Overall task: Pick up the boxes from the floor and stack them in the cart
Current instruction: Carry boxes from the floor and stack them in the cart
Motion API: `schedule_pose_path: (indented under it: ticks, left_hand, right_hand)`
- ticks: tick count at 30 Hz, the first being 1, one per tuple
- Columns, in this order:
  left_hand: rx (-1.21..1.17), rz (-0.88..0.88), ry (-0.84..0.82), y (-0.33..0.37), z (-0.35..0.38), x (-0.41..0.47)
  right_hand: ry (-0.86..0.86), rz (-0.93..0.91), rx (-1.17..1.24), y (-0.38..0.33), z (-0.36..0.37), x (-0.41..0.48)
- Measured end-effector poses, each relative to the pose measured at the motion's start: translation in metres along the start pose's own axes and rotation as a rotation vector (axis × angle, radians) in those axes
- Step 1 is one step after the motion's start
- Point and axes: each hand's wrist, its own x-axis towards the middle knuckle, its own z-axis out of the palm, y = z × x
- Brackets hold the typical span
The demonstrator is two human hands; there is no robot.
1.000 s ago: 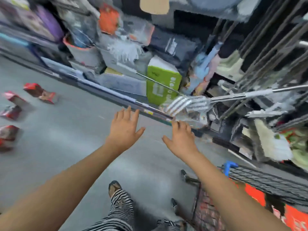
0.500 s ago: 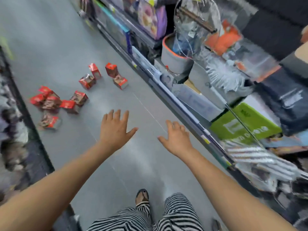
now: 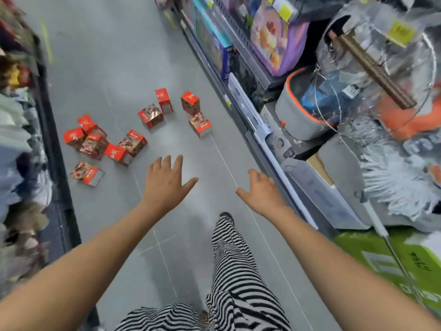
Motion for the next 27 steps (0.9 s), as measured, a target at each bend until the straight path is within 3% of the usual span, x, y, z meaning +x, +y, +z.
schedule_pose_path:
  ticks: [14,22,27]
  left_hand:
    - [-0.067,-0.082,-0.057,-0.065,-0.003,0.259]
    - [-0.031,-0.005,-0.188,-0.126,0.086,0.436]
    - [-0.080,-0.053,-0.190,-0.156,0.185,0.537]
  right_hand:
    - [-0.093,0.012,-0.017,-0.076,-0.098,0.279]
    - [-0.141,0.159,0.016,-0.090,-0.067,0.456]
    - [-0.192,0.166,-0.007,-0.085,-0.009,0.580]
